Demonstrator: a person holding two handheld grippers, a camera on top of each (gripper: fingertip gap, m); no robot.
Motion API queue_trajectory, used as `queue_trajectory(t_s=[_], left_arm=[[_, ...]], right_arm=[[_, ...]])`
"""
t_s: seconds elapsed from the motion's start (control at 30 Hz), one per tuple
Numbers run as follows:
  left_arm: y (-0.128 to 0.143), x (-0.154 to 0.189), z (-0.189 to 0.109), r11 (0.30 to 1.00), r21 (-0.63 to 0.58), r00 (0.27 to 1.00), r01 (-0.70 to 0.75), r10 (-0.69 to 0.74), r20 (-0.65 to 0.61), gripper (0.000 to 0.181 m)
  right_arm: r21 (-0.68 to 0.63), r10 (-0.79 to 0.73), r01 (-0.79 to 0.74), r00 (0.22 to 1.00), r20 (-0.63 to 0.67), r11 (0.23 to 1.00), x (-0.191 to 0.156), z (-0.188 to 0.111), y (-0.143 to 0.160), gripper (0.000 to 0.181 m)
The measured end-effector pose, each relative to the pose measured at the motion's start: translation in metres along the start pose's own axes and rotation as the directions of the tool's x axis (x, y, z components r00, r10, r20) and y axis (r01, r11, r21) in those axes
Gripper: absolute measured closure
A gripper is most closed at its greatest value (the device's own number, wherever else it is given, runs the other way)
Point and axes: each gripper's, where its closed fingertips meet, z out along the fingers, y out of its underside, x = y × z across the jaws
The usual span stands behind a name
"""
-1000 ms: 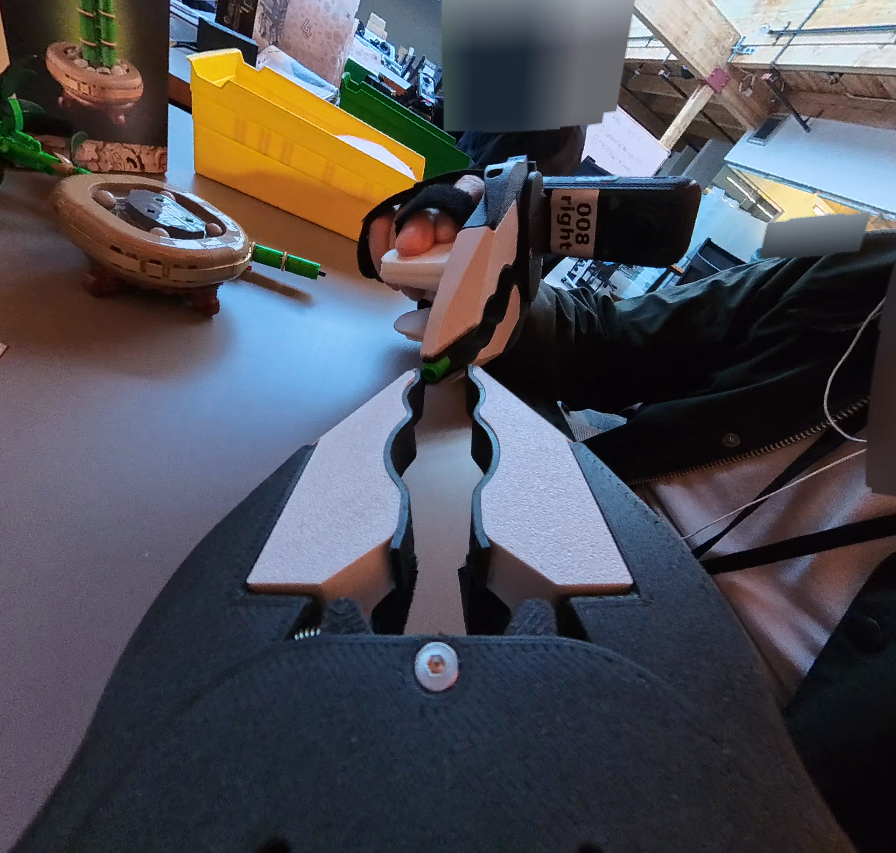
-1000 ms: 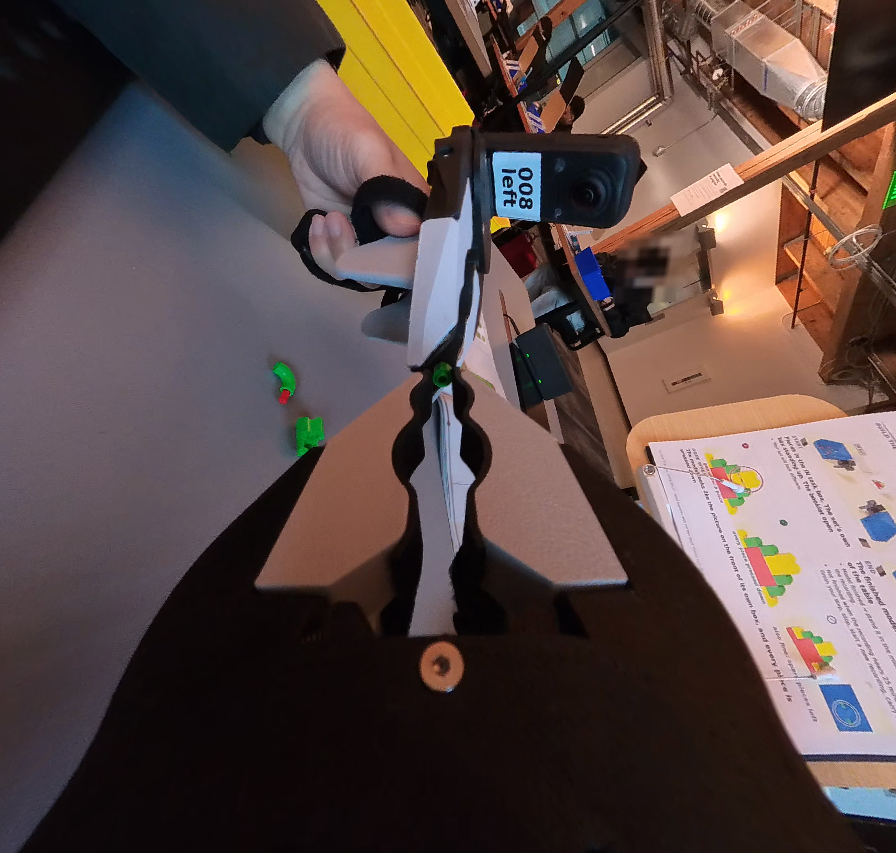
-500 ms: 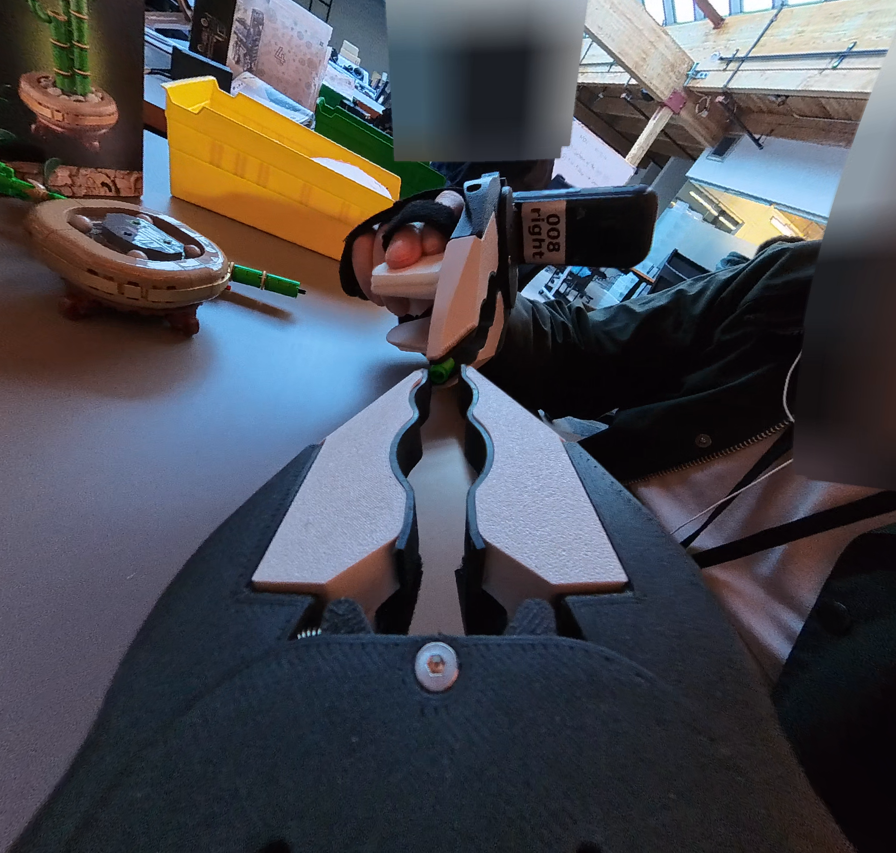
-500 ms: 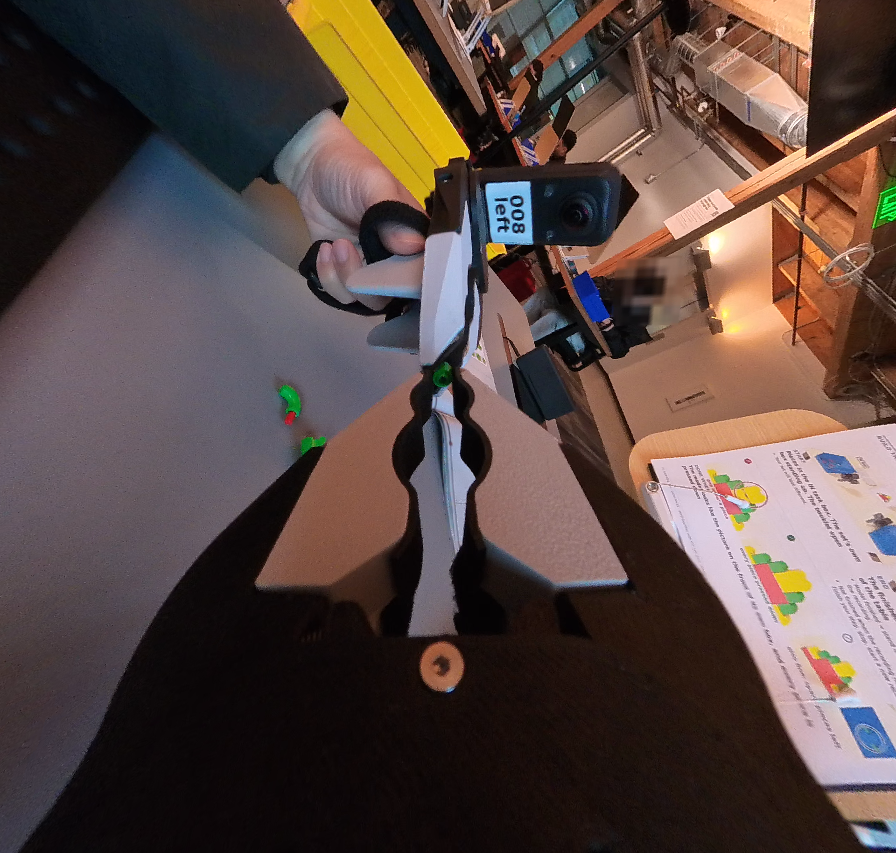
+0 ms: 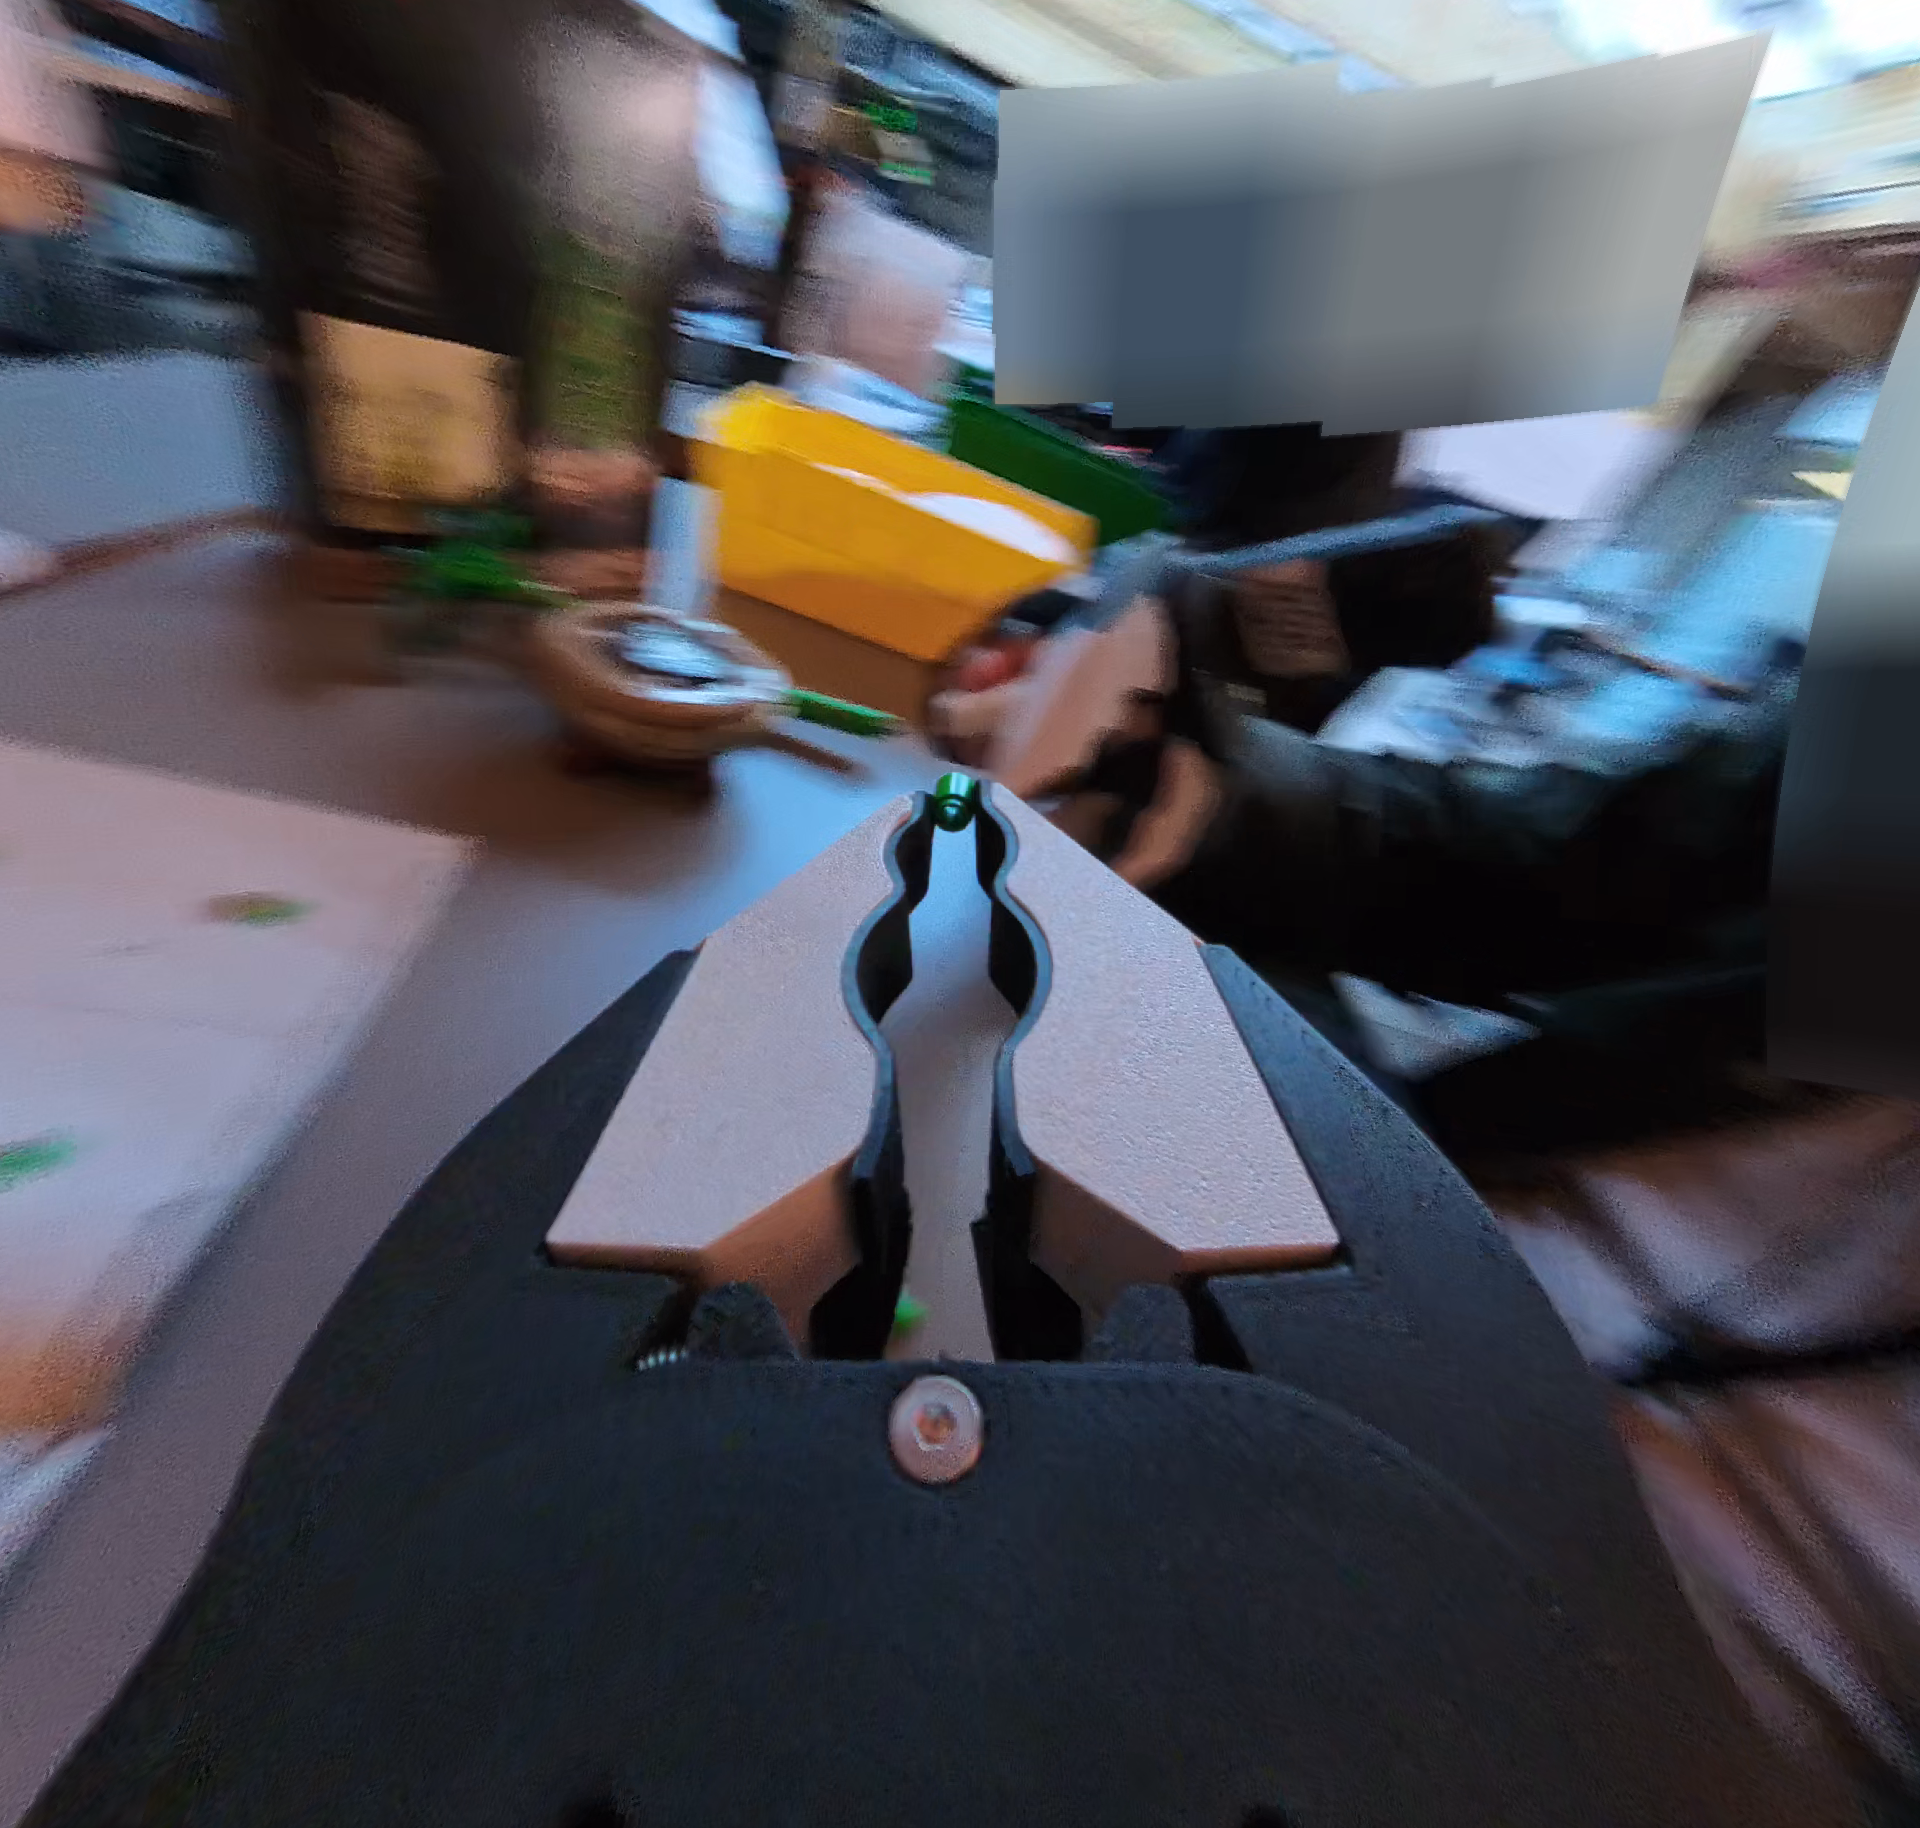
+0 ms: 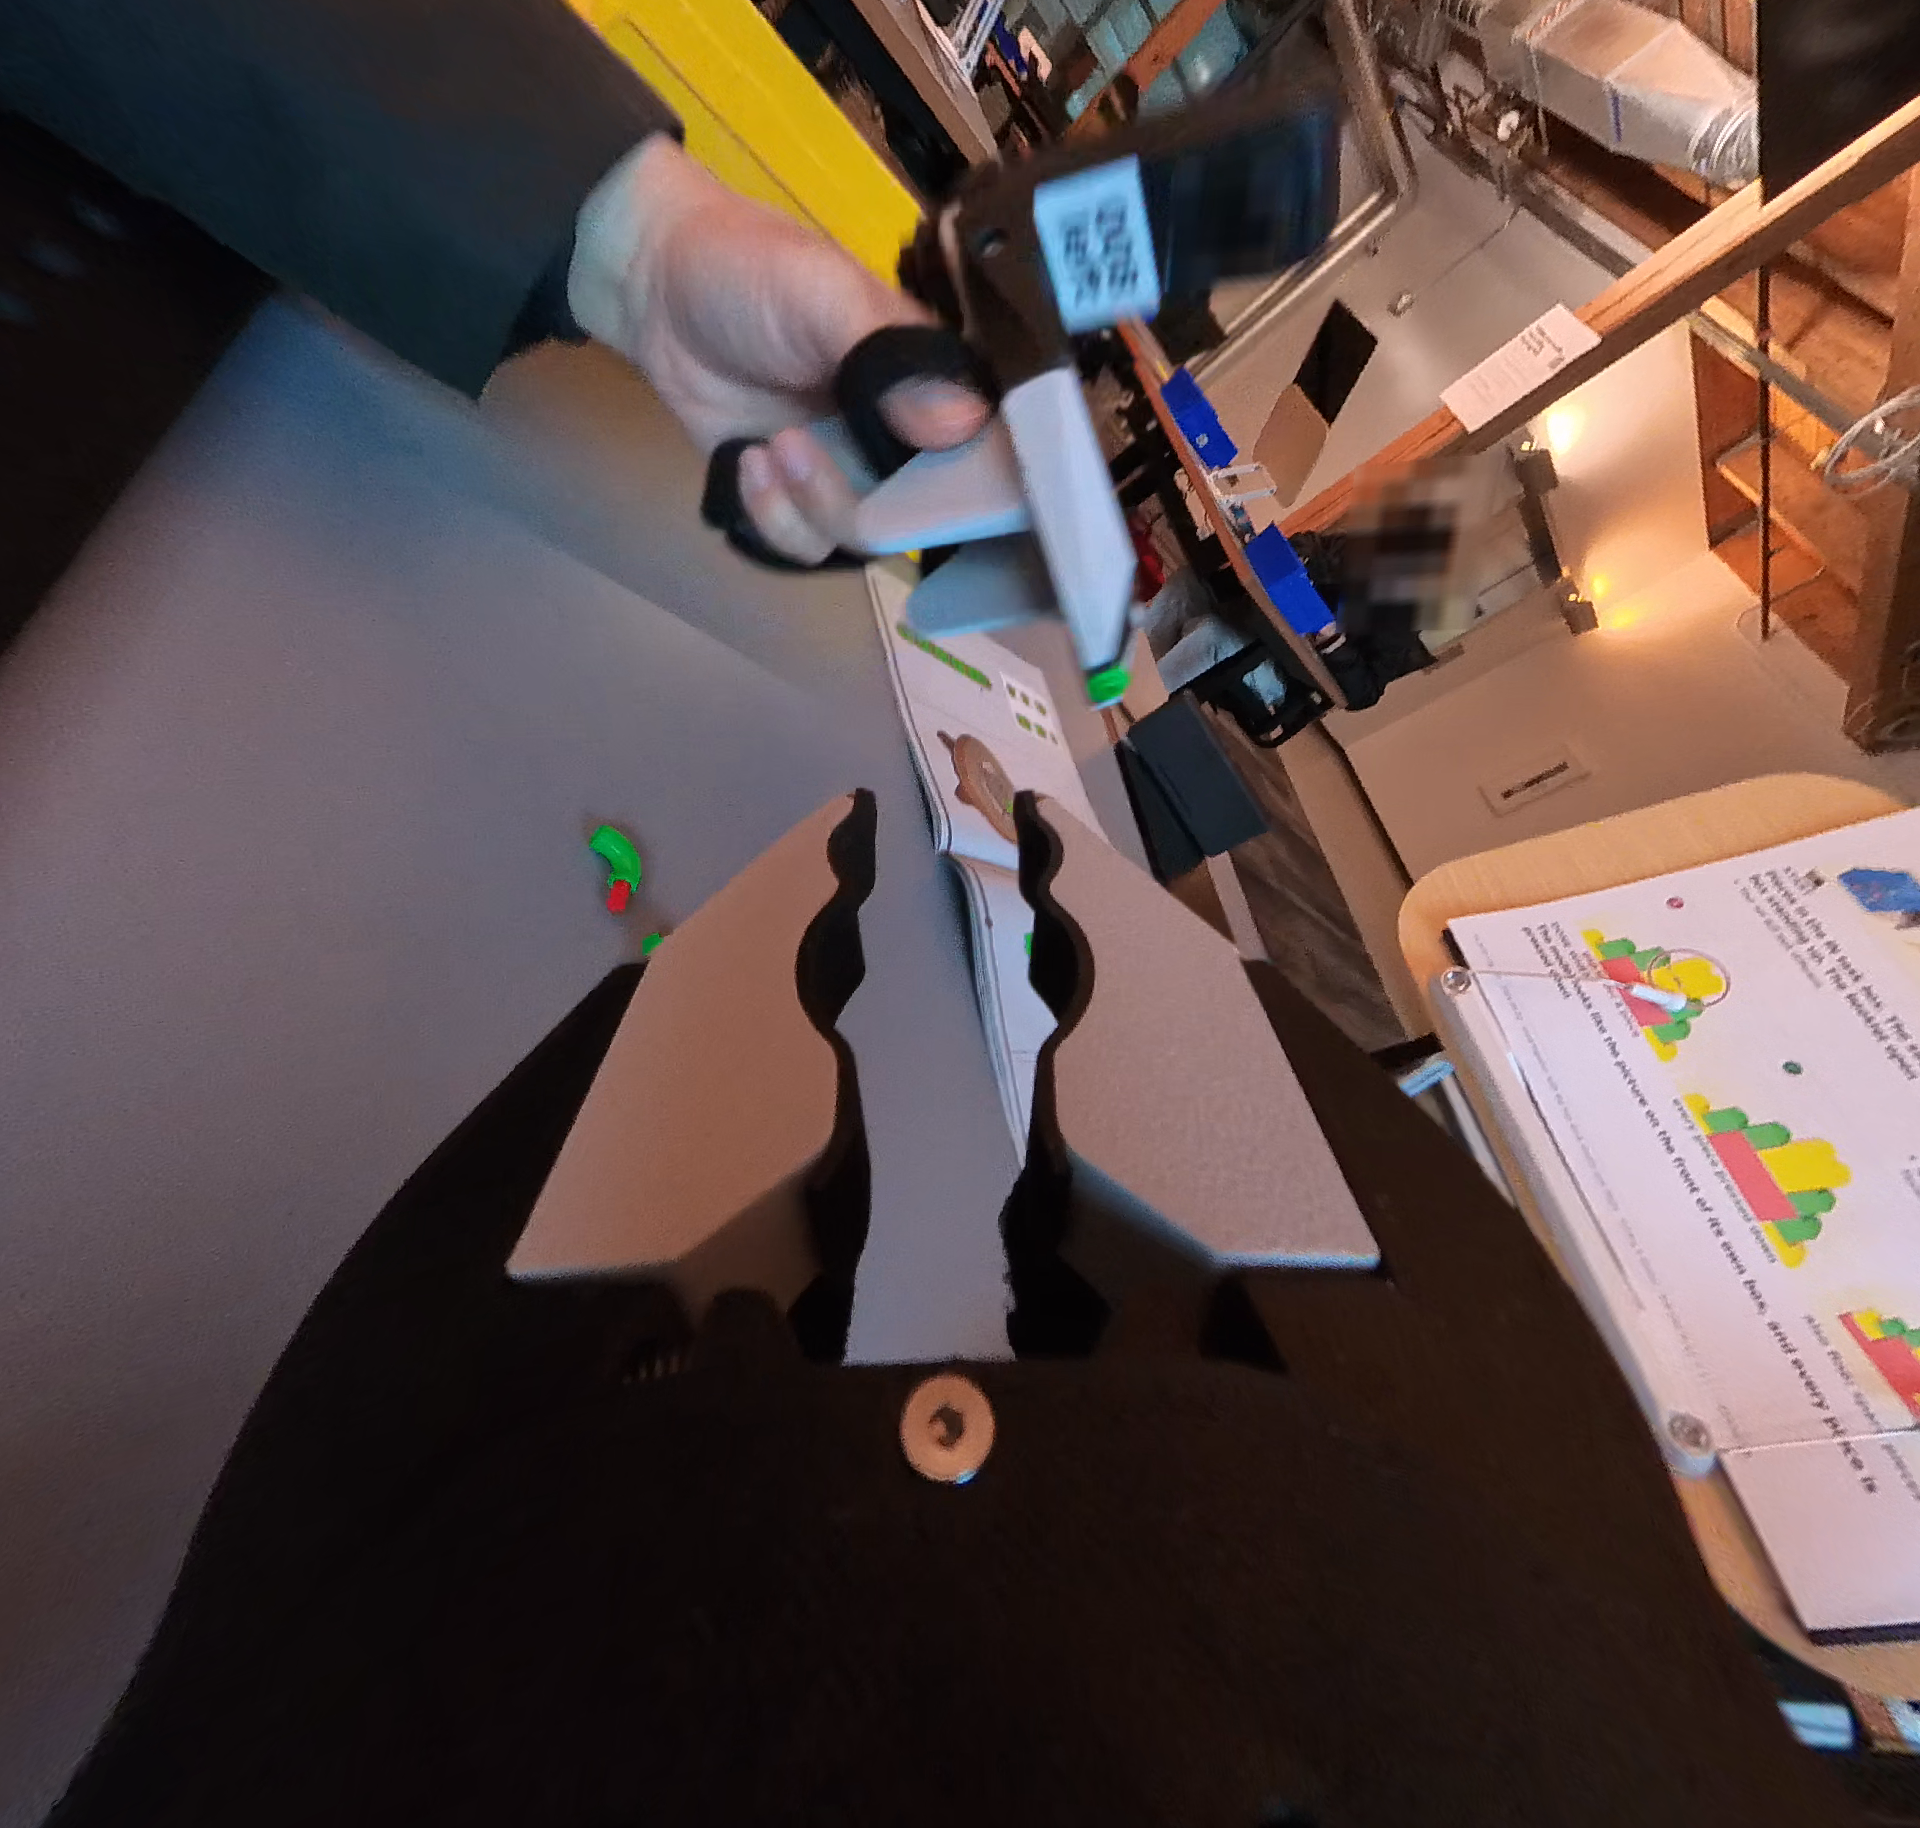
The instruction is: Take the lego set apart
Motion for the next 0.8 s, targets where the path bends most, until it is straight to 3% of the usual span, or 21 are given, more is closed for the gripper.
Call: queue_trajectory(t_s=[0.03,0.07,0.1,0.13,0.17,0.23,0.27,0.3,0.4,0.5,0.53,0.6,0.73,0.77,0.8], left_arm=[[-0.011,-0.025,-0.017,0.998,0.011,0.979,-0.056,0.052,0.197,0.175],[-0.026,-0.052,-0.045,0.991,0.012,0.896,-0.136,0.118,0.429,0.176],[-0.043,-0.073,-0.084,0.975,-0.010,0.736,-0.222,0.175,0.654,0.176],[-0.059,-0.088,-0.136,0.958,-0.060,0.499,-0.279,0.198,0.844,0.175],[-0.071,-0.090,-0.191,0.944,-0.129,0.238,-0.303,0.206,0.949,0.176],[-0.076,-0.077,-0.287,0.945,-0.253,-0.189,-0.206,0.216,0.958,0.175],[-0.068,-0.070,-0.324,0.961,-0.256,-0.320,-0.104,0.212,0.923,0.175],[-0.057,-0.066,-0.350,0.975,-0.223,-0.379,-0.020,0.199,0.904,0.175],[-0.013,-0.071,-0.379,0.981,-0.045,-0.325,0.190,0.105,0.940,0.175],[0.016,-0.076,-0.389,0.953,0.038,-0.291,0.301,0.054,0.955,0.174],[0.020,-0.076,-0.392,0.948,0.048,-0.294,0.316,0.050,0.954,0.164],[0.020,-0.076,-0.396,0.947,0.056,-0.315,0.316,0.049,0.948,0.145],[-0.007,-0.074,-0.390,0.984,0.024,-0.334,0.176,0.036,0.942,0.138],[-0.021,-0.075,-0.378,0.995,0.016,-0.302,0.095,0.014,0.953,0.140],[-0.037,-0.076,-0.355,1.000,0.013,-0.226,0.002,-0.012,0.974,0.143]], right_arm=[[-0.017,0.011,-0.010,1.000,0.006,1.000,0.000,0.001,0.005,0.156],[-0.040,0.019,-0.018,1.000,0.014,0.999,-0.001,0.003,0.010,0.155],[-0.065,0.022,-0.020,1.000,0.020,0.998,-0.002,0.004,0.016,0.155],[-0.085,0.019,-0.016,0.999,0.028,0.996,-0.004,0.005,0.020,0.155],[-0.101,0.015,-0.012,0.999,0.036,0.995,-0.005,0.006,0.024,0.155],[-0.127,0.015,-0.009,0.999,0.049,0.992,-0.008,0.008,0.029,0.155],[-0.134,0.015,-0.008,0.998,0.054,0.991,-0.009,0.009,0.030,0.155],[-0.138,0.014,-0.006,0.998,0.058,0.990,-0.009,0.010,0.031,0.155],[-0.153,0.017,-0.007,0.998,0.064,0.988,-0.010,0.011,0.034,0.155],[-0.163,0.027,-0.015,0.997,0.070,0.986,-0.011,0.011,0.036,0.155],[-0.166,0.030,-0.018,0.997,0.070,0.986,-0.011,0.011,0.037,0.155],[-0.172,0.038,-0.025,0.997,0.072,0.985,-0.011,0.011,0.039,0.155],[-0.203,0.079,-0.060,0.993,0.088,0.977,-0.012,0.011,0.048,0.154],[-0.203,0.108,-0.086,0.989,0.100,0.976,-0.014,0.012,0.049,0.154],[-0.204,0.148,-0.121,0.981,0.125,0.972,-0.018,0.012,0.051,0.154]])
